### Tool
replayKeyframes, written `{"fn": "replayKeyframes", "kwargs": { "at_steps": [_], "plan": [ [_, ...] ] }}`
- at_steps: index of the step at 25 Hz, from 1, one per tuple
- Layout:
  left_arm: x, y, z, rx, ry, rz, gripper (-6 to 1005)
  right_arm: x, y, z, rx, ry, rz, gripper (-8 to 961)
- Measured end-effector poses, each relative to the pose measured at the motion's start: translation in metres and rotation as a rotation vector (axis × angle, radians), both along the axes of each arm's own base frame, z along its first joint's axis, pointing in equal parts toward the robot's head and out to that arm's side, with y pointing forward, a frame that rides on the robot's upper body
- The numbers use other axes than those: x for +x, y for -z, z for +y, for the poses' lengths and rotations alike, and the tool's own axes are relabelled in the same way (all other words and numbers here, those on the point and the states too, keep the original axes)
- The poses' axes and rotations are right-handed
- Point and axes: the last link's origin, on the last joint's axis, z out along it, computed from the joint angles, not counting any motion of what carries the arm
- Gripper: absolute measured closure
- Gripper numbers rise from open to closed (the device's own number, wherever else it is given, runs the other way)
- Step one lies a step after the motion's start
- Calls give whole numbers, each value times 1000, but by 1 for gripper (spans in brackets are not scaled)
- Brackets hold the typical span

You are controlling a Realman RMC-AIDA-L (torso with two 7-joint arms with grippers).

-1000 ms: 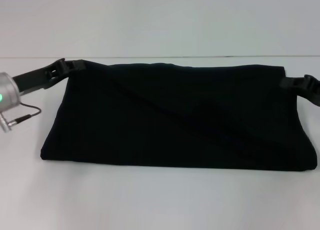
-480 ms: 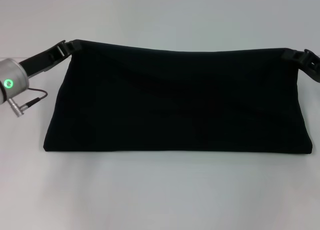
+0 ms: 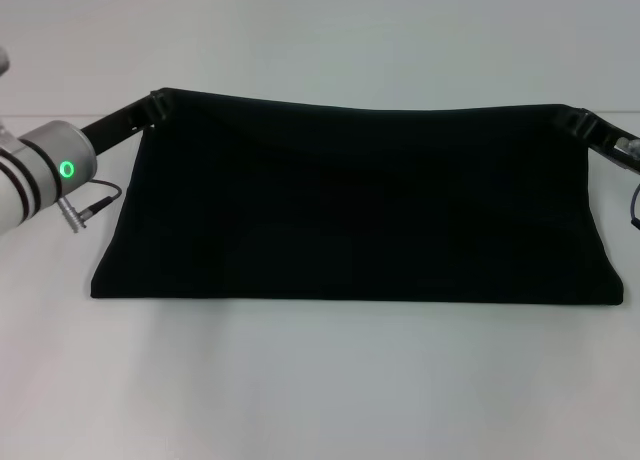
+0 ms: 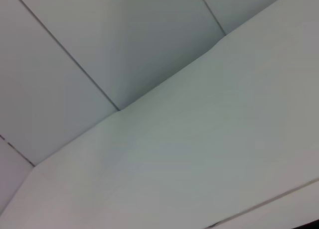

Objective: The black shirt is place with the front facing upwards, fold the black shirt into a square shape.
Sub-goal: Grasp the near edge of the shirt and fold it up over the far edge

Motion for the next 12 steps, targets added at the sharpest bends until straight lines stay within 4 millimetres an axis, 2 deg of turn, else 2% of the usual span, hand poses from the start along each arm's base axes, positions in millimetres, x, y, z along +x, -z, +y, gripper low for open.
{"fn": "replayKeyframes", "kwargs": {
  "at_steps": [12],
  "plan": [
    [5,13,4,37,-15,4,979,-6,15,9,41,-23,-151,862]
  ]
}}
